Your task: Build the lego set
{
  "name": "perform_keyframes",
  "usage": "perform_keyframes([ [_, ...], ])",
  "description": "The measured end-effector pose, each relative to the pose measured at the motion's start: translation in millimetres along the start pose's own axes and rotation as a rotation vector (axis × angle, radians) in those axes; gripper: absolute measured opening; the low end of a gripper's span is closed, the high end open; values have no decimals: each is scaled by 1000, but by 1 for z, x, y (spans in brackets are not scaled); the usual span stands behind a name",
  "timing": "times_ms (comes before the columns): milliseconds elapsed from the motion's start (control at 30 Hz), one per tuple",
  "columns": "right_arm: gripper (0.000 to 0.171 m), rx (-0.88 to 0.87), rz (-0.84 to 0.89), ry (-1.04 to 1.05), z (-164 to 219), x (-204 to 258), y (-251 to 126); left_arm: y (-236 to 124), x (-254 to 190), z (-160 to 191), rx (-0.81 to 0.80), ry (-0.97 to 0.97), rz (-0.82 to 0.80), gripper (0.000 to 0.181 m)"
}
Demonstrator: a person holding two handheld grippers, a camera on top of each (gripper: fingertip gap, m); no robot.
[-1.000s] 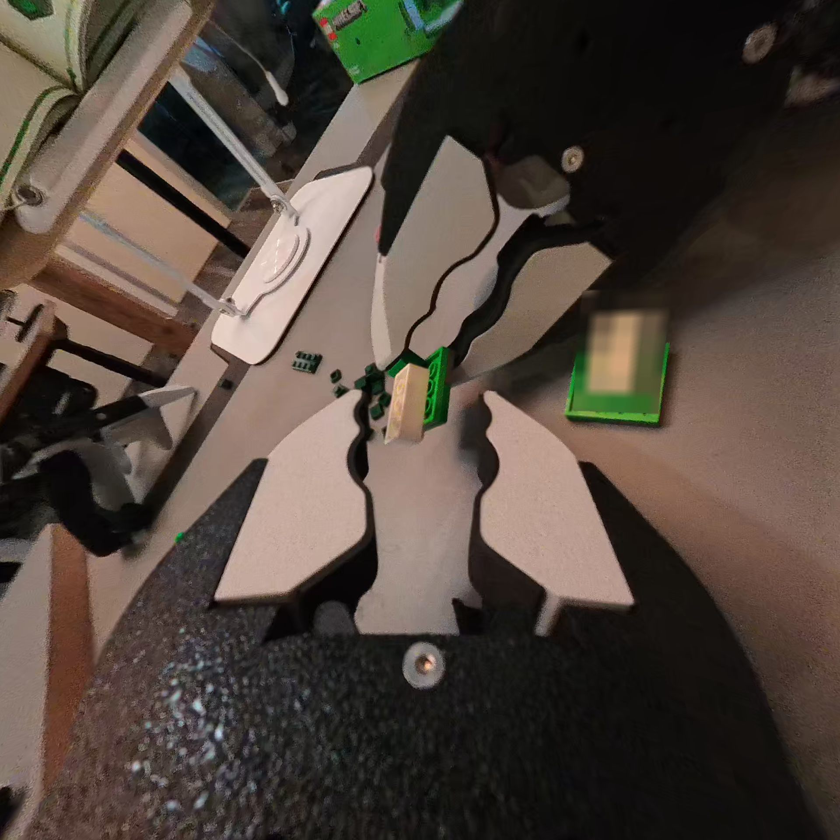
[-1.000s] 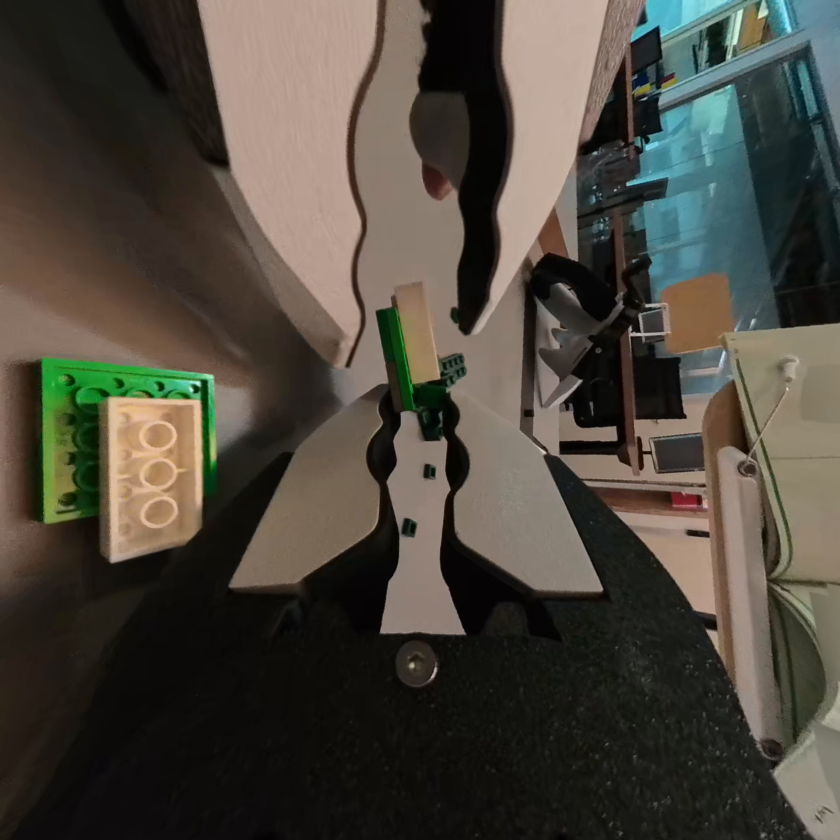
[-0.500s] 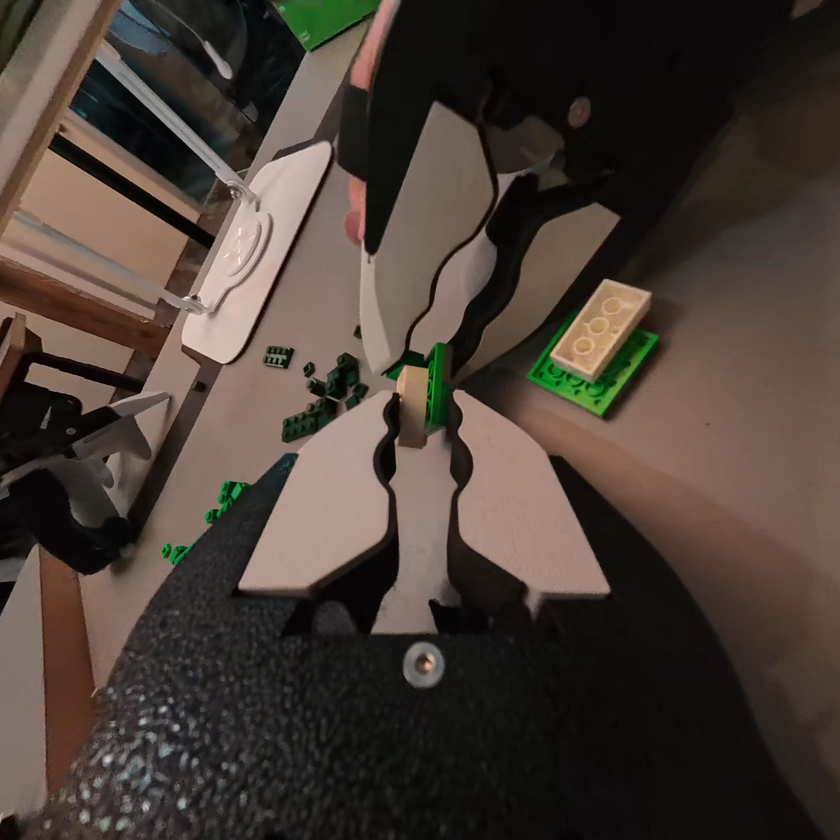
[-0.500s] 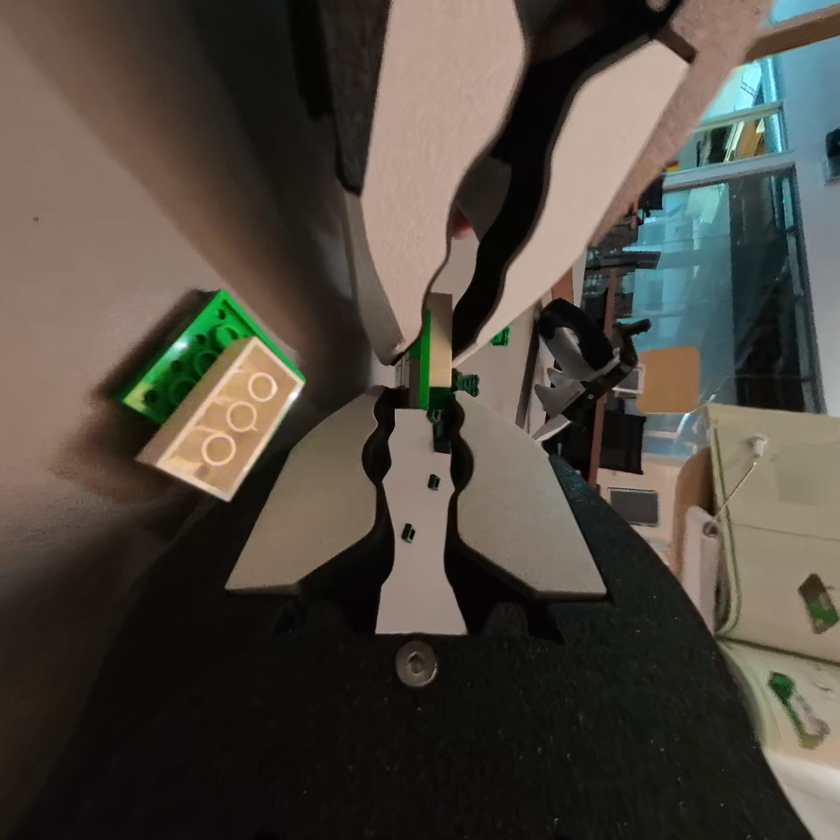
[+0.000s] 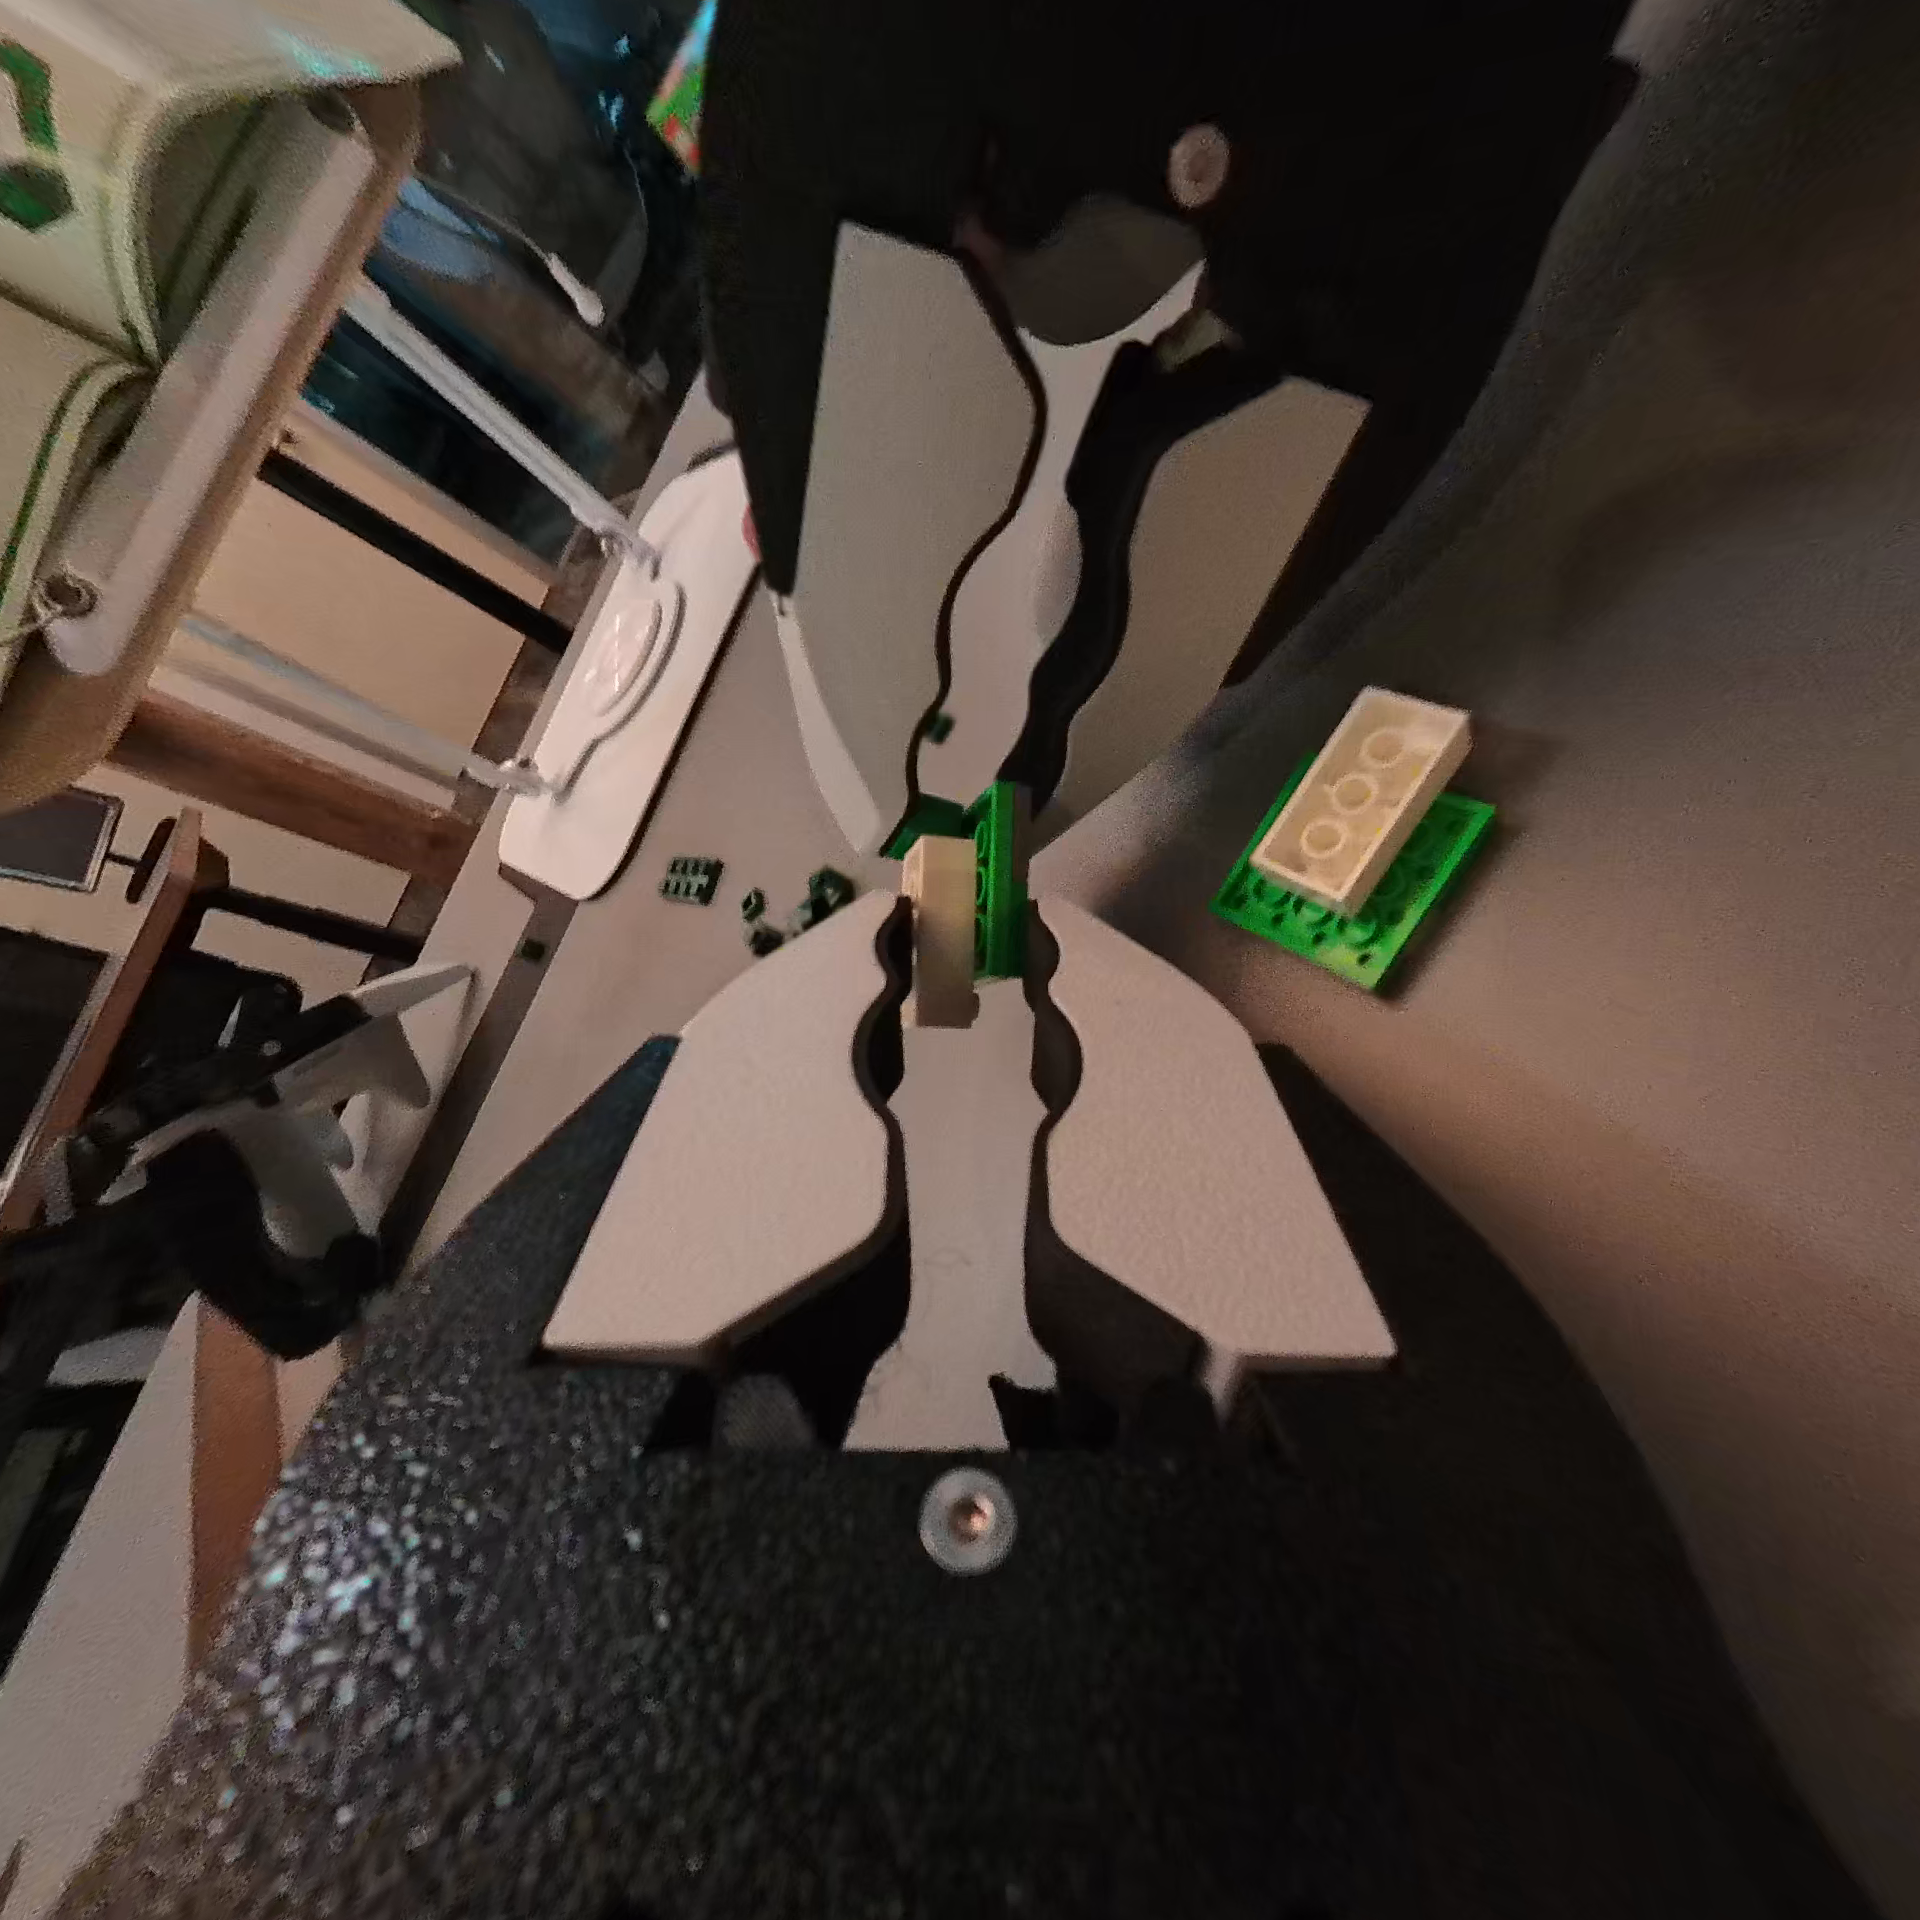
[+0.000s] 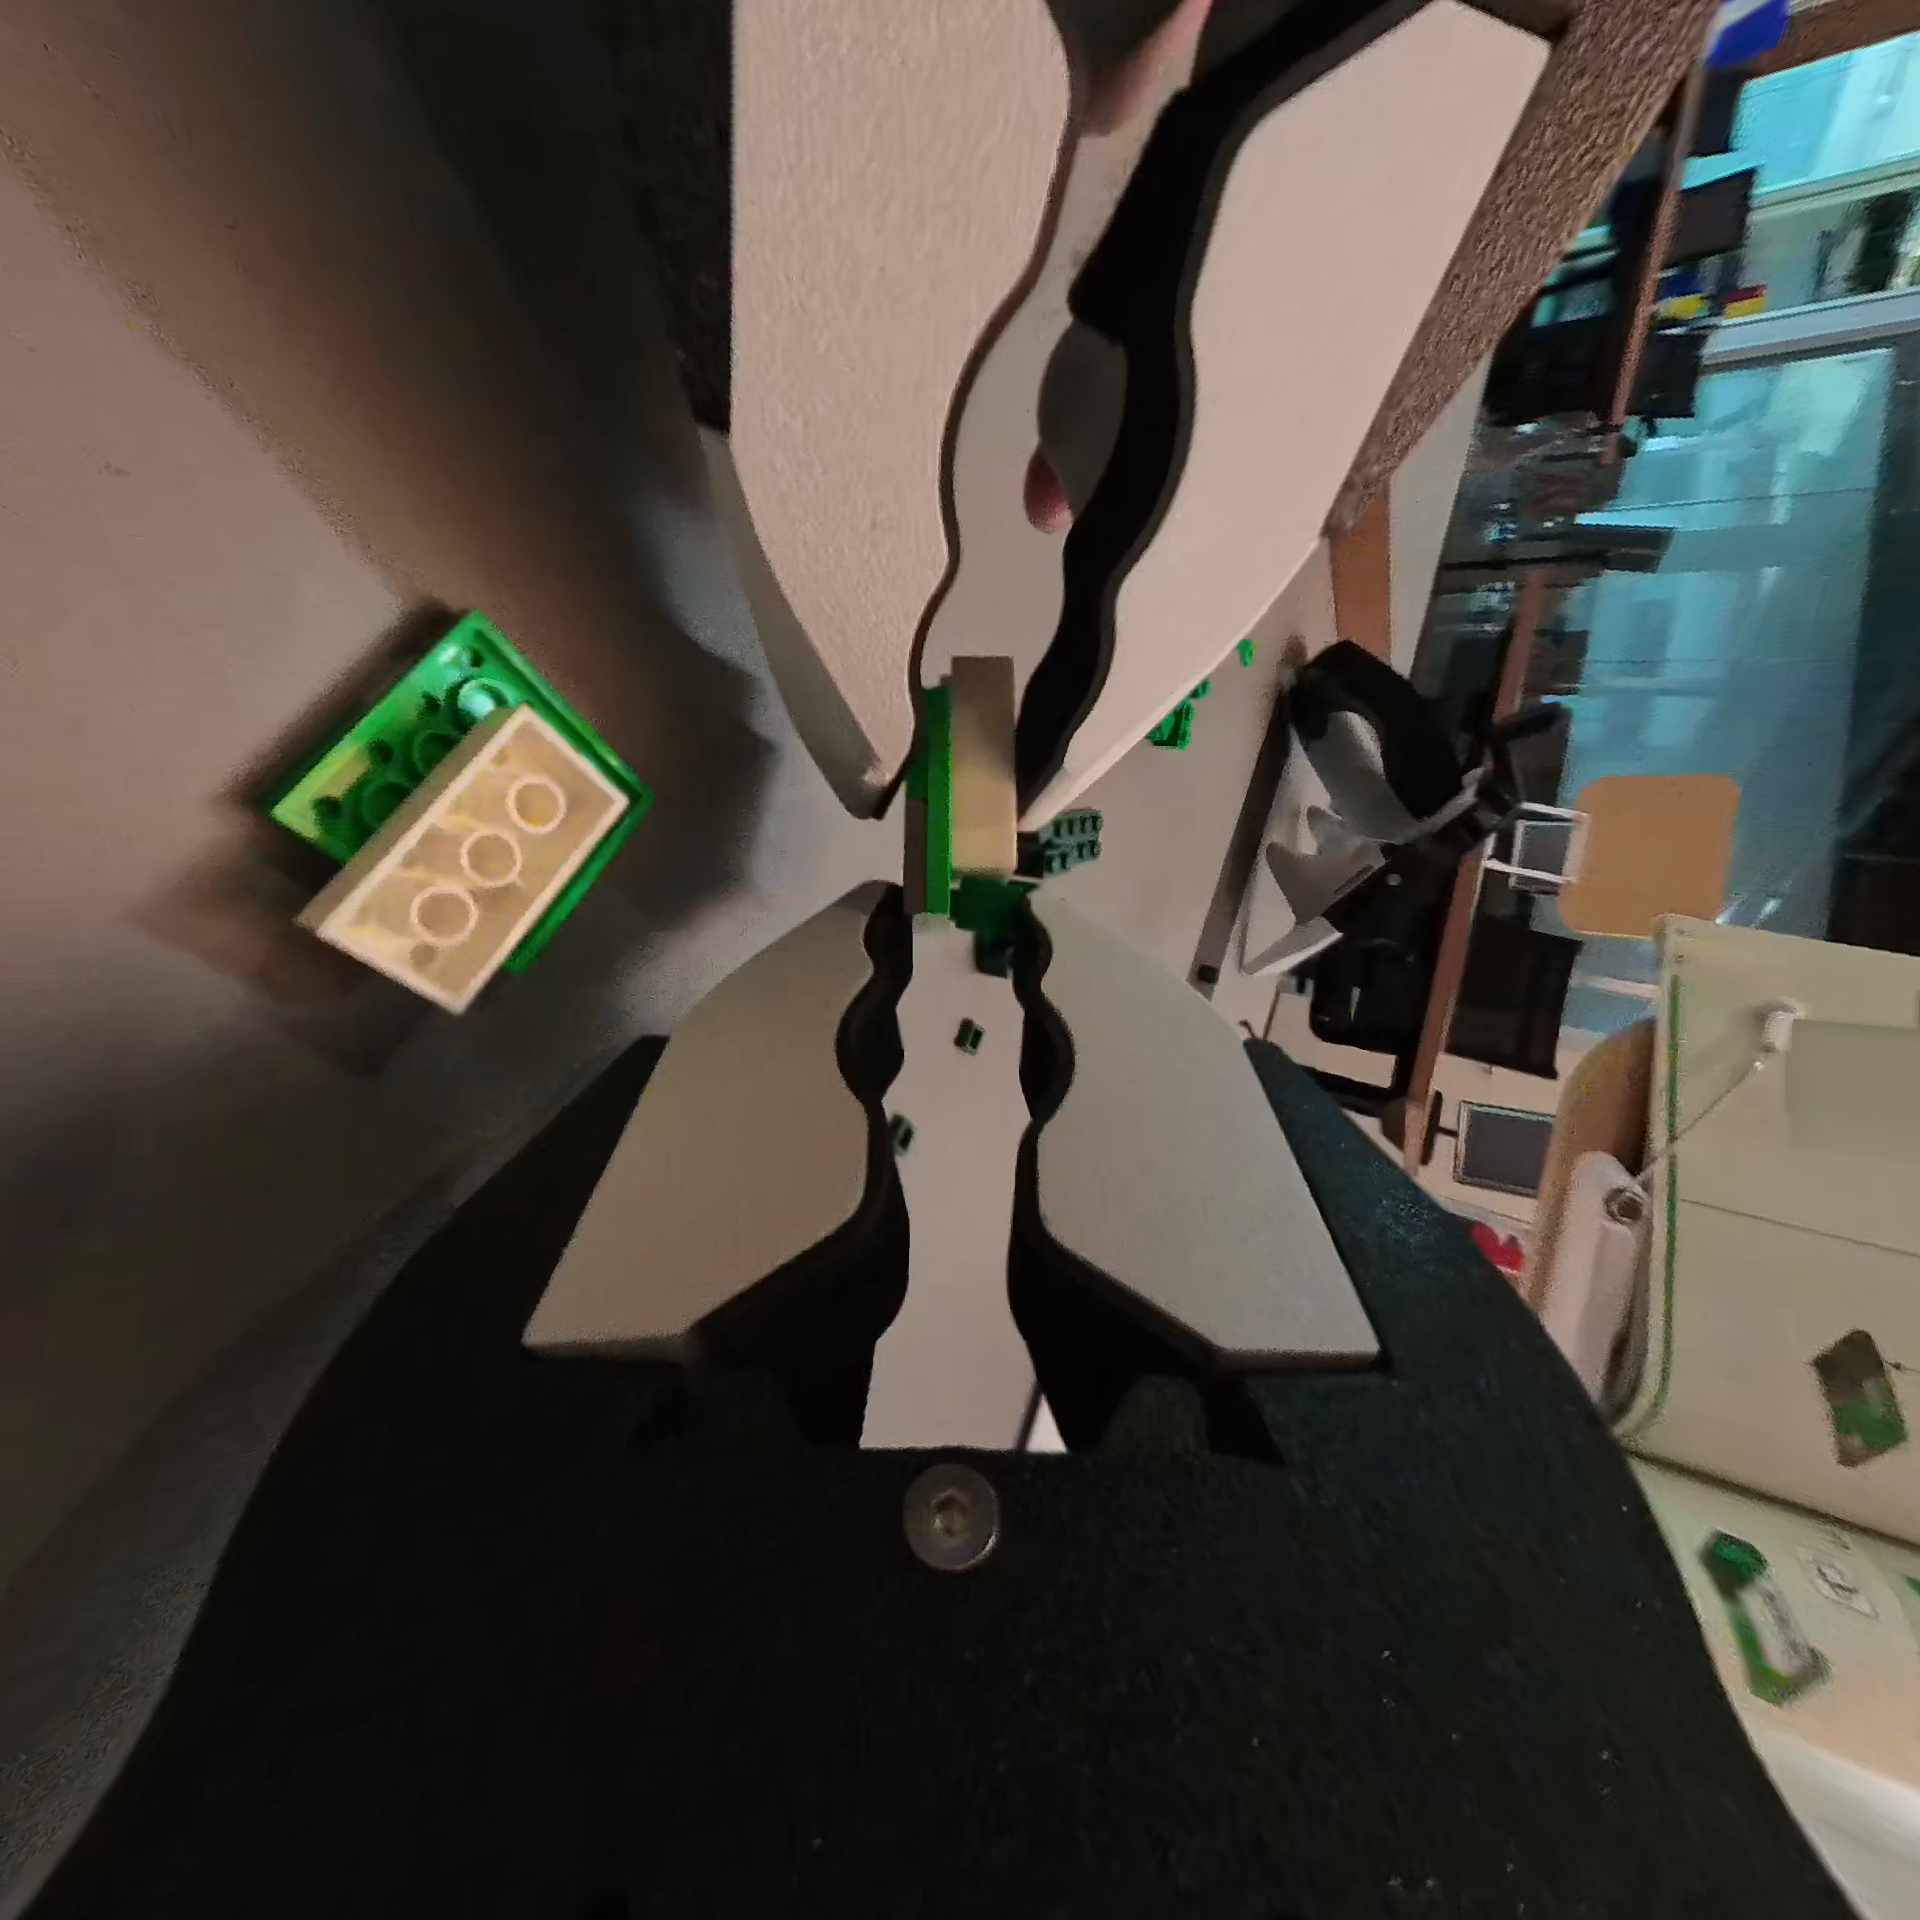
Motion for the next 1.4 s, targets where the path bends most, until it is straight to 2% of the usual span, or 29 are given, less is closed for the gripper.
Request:
perform_keyframes([
  [200, 20, 87, -114, -60, -11, -10, -27, -8, 0, -16, -219, -91, 46, 19],
  [533, 19, 93, -221, 39, -16, -12, -45, -11, -5, -27, -328, -128, 89, 19],
  [733, 19, 134, -245, 68, -17, -13, -48, -10, -6, -30, -321, -100, 72, 19],
  [933, 19, 162, -227, 79, -14, -14, -47, -8, -6, -33, -229, 43, -35, 18],
  [1067, 18, 110, -192, 132, -16, -20, -48, -14, 0, -35, -258, 69, -87, 17],
  [1400, 18, 78, -199, 143, -16, -19, -45, -17, -1, -34, -257, 121, -92, 16],
])
Point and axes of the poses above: each gripper's, where its closed fingertips meet, y out along the fingers, z out of its underside, x = y × z across the jaws, the point moved 5 cm from there along -y, back along the fingers, and after that the axes turned 4 degrees about -x, right-handed, at the moved point
